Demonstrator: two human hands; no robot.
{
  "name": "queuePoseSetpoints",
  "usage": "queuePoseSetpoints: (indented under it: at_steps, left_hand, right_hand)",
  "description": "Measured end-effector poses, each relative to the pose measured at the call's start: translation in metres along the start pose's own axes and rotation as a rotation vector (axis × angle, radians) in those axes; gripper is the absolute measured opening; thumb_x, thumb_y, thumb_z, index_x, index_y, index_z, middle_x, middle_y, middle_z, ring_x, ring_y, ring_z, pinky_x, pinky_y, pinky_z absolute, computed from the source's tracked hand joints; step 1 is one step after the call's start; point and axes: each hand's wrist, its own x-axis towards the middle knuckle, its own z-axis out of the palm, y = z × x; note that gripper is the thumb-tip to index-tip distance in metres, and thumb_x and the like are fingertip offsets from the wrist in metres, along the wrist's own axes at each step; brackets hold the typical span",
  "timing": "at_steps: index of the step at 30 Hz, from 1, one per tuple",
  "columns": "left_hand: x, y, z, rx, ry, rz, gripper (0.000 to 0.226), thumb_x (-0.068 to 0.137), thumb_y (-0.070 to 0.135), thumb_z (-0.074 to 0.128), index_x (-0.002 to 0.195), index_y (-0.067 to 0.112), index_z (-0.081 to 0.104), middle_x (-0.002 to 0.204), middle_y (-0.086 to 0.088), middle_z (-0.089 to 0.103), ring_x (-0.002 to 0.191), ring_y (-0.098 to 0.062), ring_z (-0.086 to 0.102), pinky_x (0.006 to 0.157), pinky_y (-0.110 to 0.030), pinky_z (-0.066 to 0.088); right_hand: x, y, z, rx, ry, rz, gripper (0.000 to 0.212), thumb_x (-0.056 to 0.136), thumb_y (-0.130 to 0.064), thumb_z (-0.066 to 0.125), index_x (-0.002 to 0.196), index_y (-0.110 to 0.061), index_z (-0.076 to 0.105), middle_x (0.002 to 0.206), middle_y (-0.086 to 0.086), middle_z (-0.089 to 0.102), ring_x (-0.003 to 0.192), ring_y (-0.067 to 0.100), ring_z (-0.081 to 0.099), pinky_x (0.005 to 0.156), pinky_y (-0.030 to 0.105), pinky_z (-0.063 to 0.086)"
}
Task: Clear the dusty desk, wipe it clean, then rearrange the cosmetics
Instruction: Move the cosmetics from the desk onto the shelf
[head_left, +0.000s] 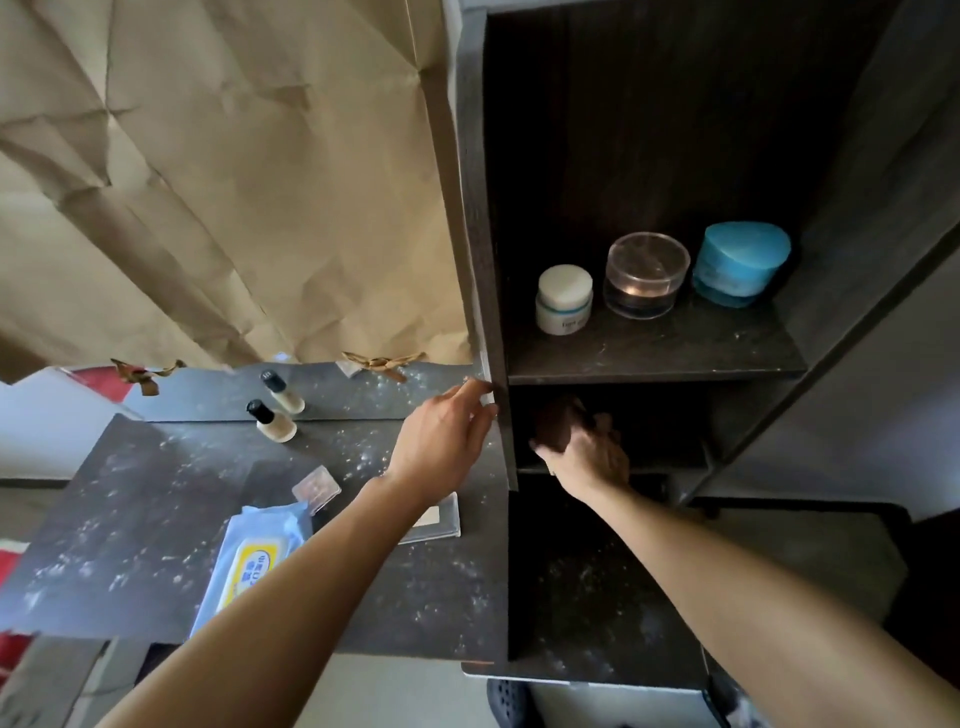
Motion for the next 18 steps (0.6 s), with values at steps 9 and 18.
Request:
queuePoseSetpoints:
  at_steps: [9, 18]
  left_hand:
    - [0.011, -0.024, 0.002, -0.014, -0.096, 0.153, 0.025, 0.095, 0.031, 0.048, 0.109, 0.015, 0.060, 0.090, -0.002, 0.069, 0.076, -0.030, 0.064, 0.061, -0.039, 0.052]
    - [-0.034, -0.061, -0.008, 0.064, -0.166, -0.052, 0.023, 0.092, 0.028, 0.055, 0.111, 0.019, 0.062, 0.094, 0.000, 0.071, 0.081, -0.025, 0.067, 0.067, -0.035, 0.053]
  right_hand:
    - [0.014, -0.015, 0.012, -0.111, -0.008, -0.074, 0.037, 0.096, -0.036, 0.038, 0.122, -0.013, 0.052, 0.122, 0.012, 0.058, 0.117, 0.031, 0.047, 0.087, 0.039, 0.047]
    - [-0.019, 0.000, -0.009, -0.186, 0.101, -0.161, 0.033, 0.094, -0.042, 0.040, 0.116, -0.022, 0.055, 0.116, 0.004, 0.055, 0.110, 0.024, 0.051, 0.078, 0.035, 0.048]
